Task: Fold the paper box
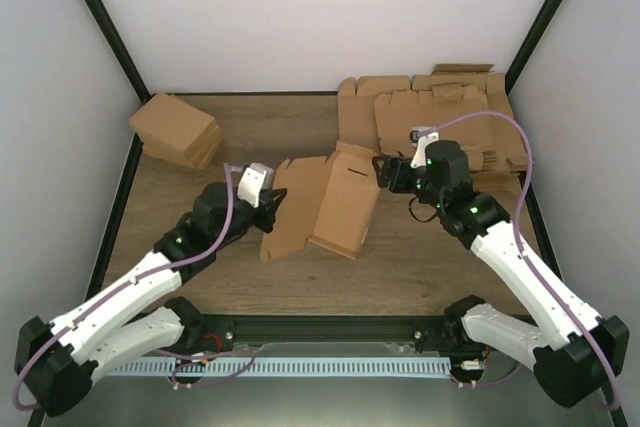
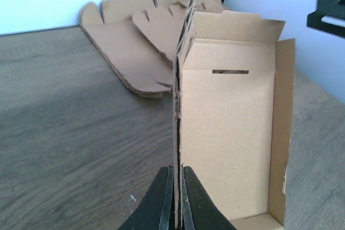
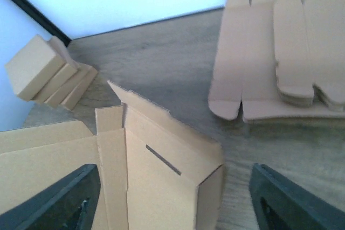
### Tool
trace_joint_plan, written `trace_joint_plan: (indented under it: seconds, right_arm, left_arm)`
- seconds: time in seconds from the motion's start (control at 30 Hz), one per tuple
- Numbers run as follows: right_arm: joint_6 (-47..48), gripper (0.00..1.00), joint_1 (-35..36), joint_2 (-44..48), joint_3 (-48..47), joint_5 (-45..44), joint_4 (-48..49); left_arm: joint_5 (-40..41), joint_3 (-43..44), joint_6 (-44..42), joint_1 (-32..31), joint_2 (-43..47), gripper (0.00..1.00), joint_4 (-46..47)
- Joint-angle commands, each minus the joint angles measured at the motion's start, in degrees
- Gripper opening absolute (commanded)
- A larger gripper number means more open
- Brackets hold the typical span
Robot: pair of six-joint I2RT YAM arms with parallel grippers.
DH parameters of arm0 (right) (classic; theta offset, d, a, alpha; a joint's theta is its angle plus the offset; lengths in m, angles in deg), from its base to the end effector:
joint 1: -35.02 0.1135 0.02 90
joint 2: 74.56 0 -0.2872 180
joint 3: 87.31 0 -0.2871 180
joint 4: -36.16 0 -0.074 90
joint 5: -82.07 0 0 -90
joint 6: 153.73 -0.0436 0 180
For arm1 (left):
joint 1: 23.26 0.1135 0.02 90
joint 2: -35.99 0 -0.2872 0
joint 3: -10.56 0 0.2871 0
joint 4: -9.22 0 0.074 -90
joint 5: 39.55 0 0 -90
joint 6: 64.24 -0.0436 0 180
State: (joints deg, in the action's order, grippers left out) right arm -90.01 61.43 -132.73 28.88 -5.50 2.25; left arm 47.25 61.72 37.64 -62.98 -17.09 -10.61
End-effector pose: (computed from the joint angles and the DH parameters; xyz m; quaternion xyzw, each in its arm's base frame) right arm 0.2301 0.1163 0.3300 -0.0119 0.8582 0.2439 0.4516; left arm 0.1858 -0.1575 0.2899 0.2143 0.7994 -0.2649 0.4948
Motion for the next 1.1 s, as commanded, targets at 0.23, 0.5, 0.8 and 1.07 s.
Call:
trace_joint_plan:
  seconds: [0.23, 0.5, 0.8, 1.07]
  right_arm:
    - [0.2, 0.85, -0.4, 4.2, -8.6, 4.7, -3.4]
    - [1.2, 0.78, -0.4, 9.3, 4.1, 26.5, 8.5]
    - [-0.4, 0.85, -0.4, 13.5, 11.6, 18.3, 8.2]
    - [-2.9, 0.86, -0.4, 14.8, 11.7, 19.3, 7.5]
  left_arm:
    - [5.4, -13.5, 6.4, -0.7, 8.3, 0.04, 27.4]
    - [5.3, -28.2, 1.5, -1.5, 15.5, 0.04, 40.8]
    - [6.5, -35.2, -1.7, -4.9, 19.2, 0.04, 38.9]
    - [1.2, -39.6, -7.5, -7.0, 25.2, 0.04, 33.6]
